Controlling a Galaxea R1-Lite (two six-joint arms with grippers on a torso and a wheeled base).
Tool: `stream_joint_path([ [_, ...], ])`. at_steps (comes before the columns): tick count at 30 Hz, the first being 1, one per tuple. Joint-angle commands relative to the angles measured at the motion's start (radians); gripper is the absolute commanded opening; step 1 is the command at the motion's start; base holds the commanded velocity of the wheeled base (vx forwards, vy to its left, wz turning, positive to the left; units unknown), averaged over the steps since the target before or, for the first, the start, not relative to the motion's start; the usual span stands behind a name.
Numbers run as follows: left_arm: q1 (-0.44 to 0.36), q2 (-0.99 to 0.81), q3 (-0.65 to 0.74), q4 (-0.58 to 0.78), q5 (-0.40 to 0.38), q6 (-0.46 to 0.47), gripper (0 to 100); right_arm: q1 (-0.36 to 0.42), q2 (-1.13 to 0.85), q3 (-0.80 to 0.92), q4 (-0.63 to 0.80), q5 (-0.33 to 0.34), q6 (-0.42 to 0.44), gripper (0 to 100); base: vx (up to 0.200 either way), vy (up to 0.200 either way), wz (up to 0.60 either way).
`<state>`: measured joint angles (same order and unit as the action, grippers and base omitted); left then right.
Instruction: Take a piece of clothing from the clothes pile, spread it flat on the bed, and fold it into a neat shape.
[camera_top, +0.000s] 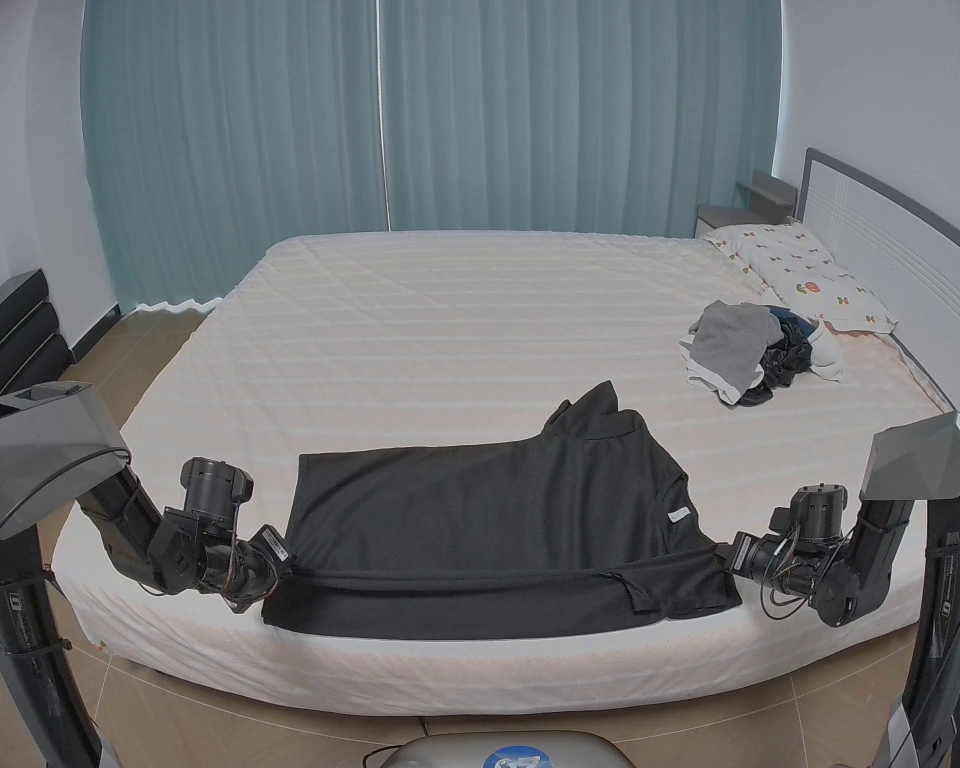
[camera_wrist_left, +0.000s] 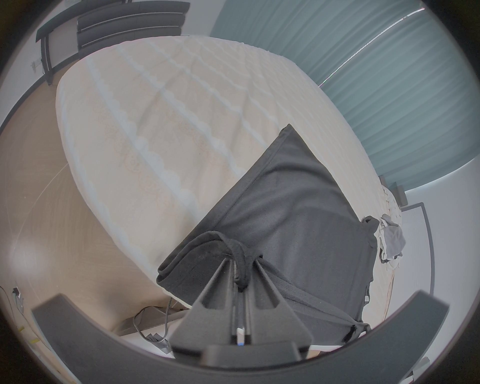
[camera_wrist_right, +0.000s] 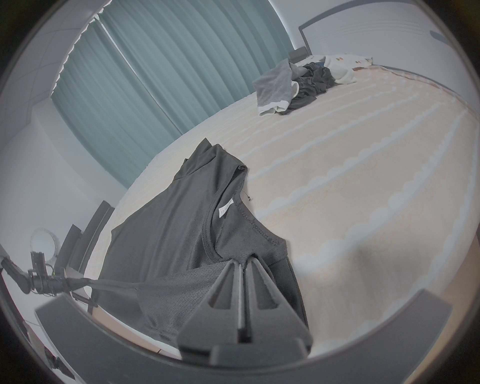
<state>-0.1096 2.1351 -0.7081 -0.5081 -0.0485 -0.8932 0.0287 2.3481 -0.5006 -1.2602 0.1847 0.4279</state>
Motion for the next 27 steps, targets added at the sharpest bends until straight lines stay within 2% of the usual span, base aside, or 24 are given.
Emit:
stream_joint_path([
  [1, -0.001, 0.045, -0.016, -0.003, -0.001, -0.001, 0, 0.000, 0.048, -0.032, 0.001, 0.001, 0.022, 0, 0.000, 0.000, 0.00],
  [7, -0.002, 0.072, -0.036, -0.001, 0.007, -0.001, 0, 0.000, 0.080, -0.052, -0.001, 0.002, 0.052, 0, 0.000, 0.000, 0.00],
  [13, -0.002, 0.077, -0.045, 0.005, 0.012, 0.000, 0, 0.000, 0.086, -0.058, -0.002, 0.012, 0.118, 0, 0.000, 0.000, 0.00],
  [18, -0.004, 0.077, -0.047, 0.003, 0.012, 0.000, 0, 0.000, 0.085, -0.052, -0.002, 0.015, 0.129, 0, 0.000, 0.000, 0.00],
  [22, -0.004, 0.077, -0.050, 0.002, 0.012, -0.001, 0, 0.008, 0.085, -0.044, -0.045, 0.018, 0.143, 0, 0.000, 0.000, 0.00],
  [25, -0.002, 0.080, -0.068, 0.005, 0.012, -0.001, 0, 0.026, 0.096, -0.045, -0.097, 0.018, 0.203, 0, 0.000, 0.000, 0.00],
  [27, -0.001, 0.088, -0.071, 0.005, 0.013, -0.001, 0, 0.033, 0.111, -0.044, -0.108, 0.015, 0.204, 0, 0.000, 0.000, 0.00],
])
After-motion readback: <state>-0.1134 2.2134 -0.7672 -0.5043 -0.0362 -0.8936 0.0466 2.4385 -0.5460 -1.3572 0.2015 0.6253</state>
